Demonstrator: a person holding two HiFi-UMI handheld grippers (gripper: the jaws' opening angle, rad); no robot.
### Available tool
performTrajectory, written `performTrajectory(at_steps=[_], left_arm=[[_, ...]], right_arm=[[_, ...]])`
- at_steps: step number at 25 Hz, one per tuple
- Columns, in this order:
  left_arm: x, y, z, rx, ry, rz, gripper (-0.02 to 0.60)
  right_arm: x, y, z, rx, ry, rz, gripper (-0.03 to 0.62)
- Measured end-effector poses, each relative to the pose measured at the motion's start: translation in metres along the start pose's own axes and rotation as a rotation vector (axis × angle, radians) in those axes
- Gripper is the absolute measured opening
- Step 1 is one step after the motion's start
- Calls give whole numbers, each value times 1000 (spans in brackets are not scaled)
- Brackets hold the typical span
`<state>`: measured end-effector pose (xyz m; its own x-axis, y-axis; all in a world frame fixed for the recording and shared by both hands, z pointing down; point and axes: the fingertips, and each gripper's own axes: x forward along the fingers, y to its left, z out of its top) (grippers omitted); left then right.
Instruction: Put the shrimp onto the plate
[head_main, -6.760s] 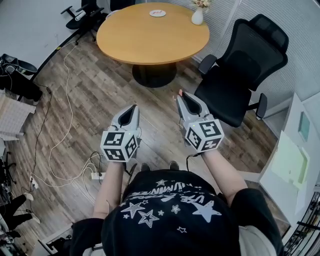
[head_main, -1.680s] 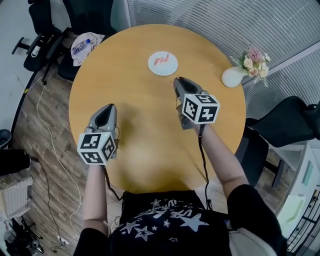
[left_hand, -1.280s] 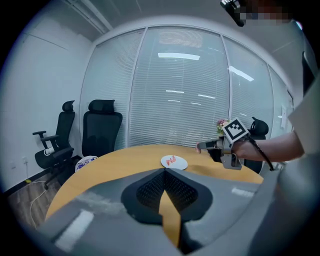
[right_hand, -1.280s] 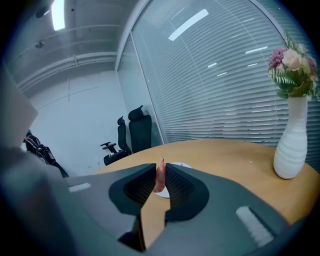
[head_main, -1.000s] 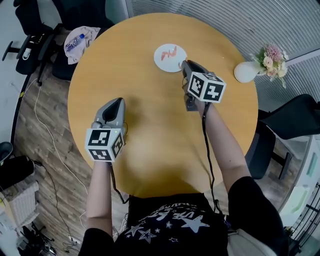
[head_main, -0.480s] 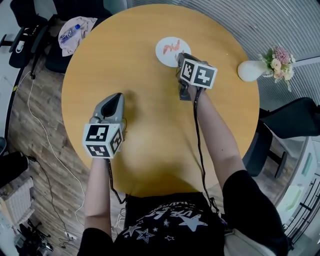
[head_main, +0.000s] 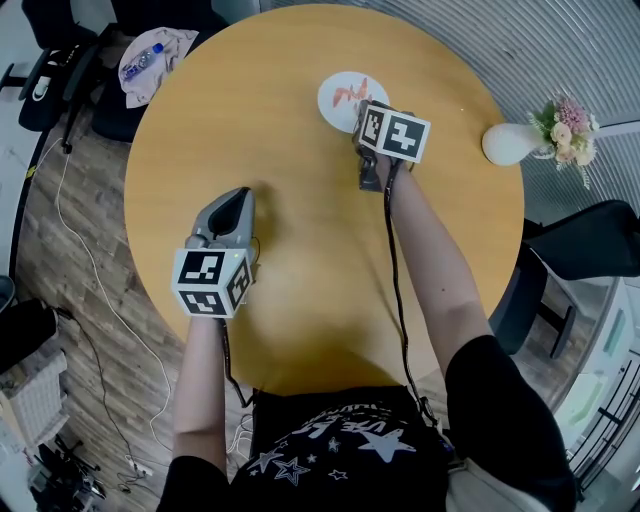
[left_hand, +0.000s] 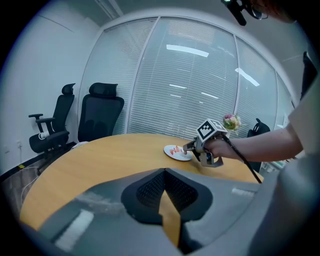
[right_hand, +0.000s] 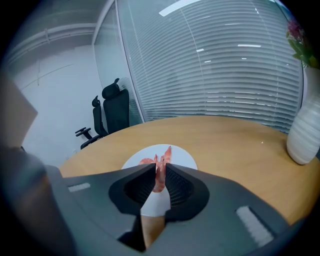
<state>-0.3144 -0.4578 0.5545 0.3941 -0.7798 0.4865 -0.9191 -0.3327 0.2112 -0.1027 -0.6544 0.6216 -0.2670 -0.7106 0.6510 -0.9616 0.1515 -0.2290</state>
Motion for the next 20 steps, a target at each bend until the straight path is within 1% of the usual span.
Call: performTrajectory(at_steps=[5, 10, 13, 20], left_arm=[[1, -2, -2, 9, 9, -7, 2], [1, -2, -5, -2, 11, -6, 2], [0, 1, -6, -15, 6, 1, 2], [-1, 2, -8, -19, 7, 3, 2]], right_arm=[[5, -1, -2, 17, 11, -14, 63], [9, -6, -8, 33, 32, -38, 63], [12, -6, -9, 25, 41, -48, 64], [15, -4, -10, 31, 61, -55, 66]])
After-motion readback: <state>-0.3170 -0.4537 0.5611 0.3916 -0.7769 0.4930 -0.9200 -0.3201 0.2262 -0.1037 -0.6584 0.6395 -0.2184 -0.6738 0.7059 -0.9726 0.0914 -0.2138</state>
